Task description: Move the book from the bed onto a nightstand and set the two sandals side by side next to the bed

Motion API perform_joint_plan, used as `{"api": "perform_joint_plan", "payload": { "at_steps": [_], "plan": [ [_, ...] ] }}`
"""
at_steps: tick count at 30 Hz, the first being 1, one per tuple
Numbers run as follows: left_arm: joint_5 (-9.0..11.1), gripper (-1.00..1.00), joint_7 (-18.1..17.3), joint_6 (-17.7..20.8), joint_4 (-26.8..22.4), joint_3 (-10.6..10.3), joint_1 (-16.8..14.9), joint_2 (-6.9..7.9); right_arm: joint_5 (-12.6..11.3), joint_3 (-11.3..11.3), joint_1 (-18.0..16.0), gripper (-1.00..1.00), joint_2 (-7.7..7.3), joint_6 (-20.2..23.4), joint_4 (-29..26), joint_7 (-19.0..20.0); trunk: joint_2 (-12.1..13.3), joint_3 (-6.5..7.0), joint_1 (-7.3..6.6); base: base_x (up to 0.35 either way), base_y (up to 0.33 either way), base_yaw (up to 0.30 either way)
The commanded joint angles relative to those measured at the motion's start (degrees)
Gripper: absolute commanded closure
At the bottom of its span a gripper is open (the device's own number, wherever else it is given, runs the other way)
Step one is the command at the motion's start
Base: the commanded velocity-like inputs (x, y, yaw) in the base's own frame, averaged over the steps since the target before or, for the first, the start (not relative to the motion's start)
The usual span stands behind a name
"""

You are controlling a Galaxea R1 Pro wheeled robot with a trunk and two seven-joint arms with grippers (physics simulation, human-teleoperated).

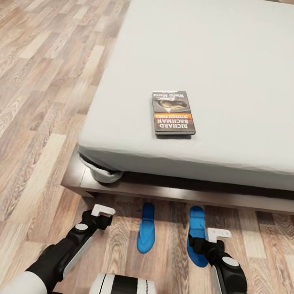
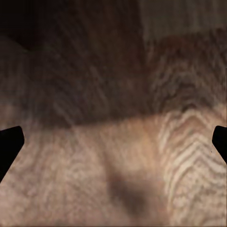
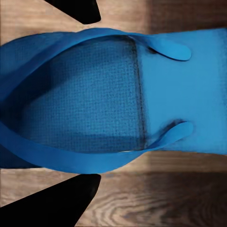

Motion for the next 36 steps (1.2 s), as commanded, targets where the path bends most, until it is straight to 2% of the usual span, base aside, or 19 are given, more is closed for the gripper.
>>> {"api": "perform_joint_plan", "payload": {
  "at_steps": [1, 36],
  "plan": [
    [0.58, -1.0, 0.5, 0.19, -0.04, -0.23, -0.04, 0.03, -0.44, 0.05, -0.03, 1.0, 0.0, 0.33, -2.07, 0.17, -0.02, -0.03, -0.01, 0.0, 0.284, 0.0],
    [0.58, -1.0, 0.5, 0.19, -0.04, -0.23, -0.04, 0.04, -0.45, 0.05, -0.02, 1.0, 0.0, 0.11, -2.16, 0.21, -0.02, -0.03, -0.01, 0.0, 0.284, 0.0]
  ]
}}
